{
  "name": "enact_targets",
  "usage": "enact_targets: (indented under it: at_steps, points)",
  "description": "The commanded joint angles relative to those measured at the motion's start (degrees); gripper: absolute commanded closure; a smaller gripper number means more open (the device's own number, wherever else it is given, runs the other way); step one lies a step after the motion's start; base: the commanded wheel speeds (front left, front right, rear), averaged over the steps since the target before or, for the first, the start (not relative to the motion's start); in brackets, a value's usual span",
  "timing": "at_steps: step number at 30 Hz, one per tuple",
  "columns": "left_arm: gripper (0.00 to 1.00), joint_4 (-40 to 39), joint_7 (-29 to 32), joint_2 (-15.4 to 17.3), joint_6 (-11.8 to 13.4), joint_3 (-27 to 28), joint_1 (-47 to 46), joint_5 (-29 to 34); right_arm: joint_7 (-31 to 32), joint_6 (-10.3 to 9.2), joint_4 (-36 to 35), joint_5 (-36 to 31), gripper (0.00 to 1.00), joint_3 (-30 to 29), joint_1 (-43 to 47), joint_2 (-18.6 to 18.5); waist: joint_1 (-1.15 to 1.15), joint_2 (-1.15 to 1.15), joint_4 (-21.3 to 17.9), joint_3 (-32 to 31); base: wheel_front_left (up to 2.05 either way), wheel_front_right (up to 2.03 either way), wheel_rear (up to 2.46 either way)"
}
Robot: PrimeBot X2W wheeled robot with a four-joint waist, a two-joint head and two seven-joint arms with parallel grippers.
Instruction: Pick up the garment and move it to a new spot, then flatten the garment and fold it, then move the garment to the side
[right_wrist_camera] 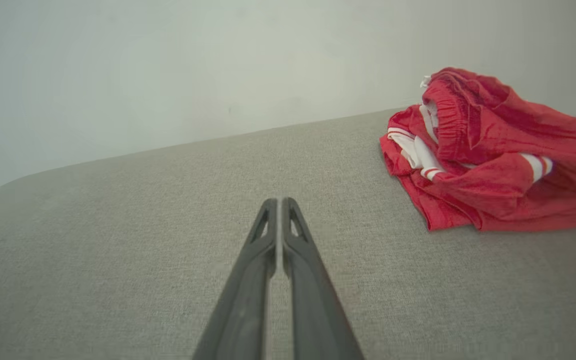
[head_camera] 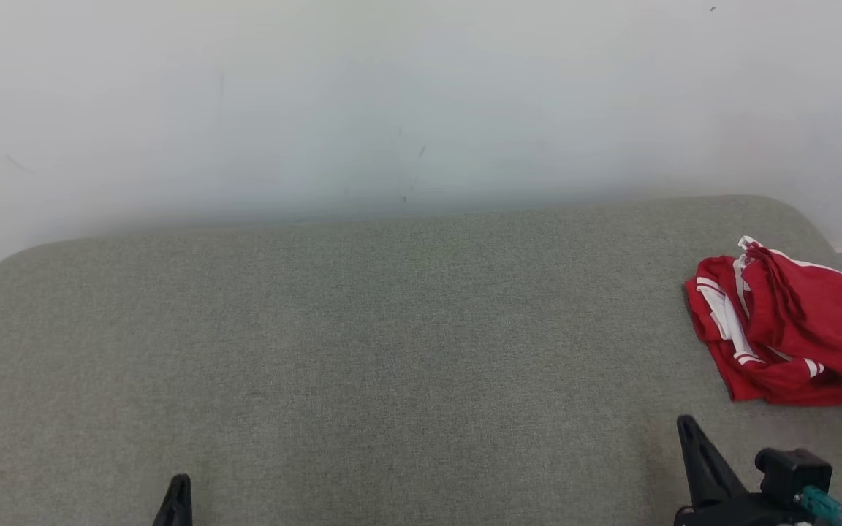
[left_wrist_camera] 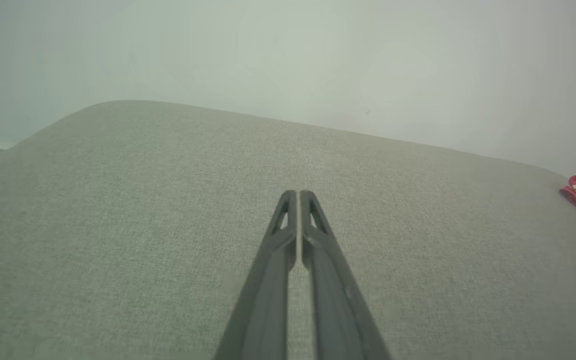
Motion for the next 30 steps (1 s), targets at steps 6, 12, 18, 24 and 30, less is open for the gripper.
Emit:
enact_targets:
  at_steps: [6,12,18,24,30]
  points:
    - [1.00,0.29,1.90,-0.06,0.01,0.51,-0.93,-5.81,1.65,-0.01,-0.81,5.05,1.00,-1.30,0.04,0.73,0.00,0.00,0.04,0.17,0.00,0.00,0.00]
    - [1.00,-0.04,3.46,-0.09,0.01,0.60,-1.59,-12.08,3.18,-0.01,-2.04,10.45,1.00,-2.46,0.14,1.44,0.00,0.00,0.08,0.37,0.00,0.00,0.00]
    - [1.00,-0.29,4.94,-0.12,0.02,0.70,-2.27,-17.93,4.60,-0.02,-3.17,15.53,1.00,-3.55,0.21,2.10,0.00,0.00,0.12,0.56,0.00,0.00,0.00]
    - [1.00,-0.45,6.36,-0.15,0.03,0.85,-2.91,-23.38,5.97,-0.03,-4.18,20.26,1.00,-4.57,0.25,2.72,0.00,0.00,0.16,0.76,0.00,0.00,0.00]
    - [1.00,-0.58,7.72,-0.19,0.03,0.99,-3.56,-28.50,7.21,-0.03,-5.13,24.68,1.00,-5.54,0.29,3.31,0.00,0.00,0.20,0.95,0.00,0.00,0.00]
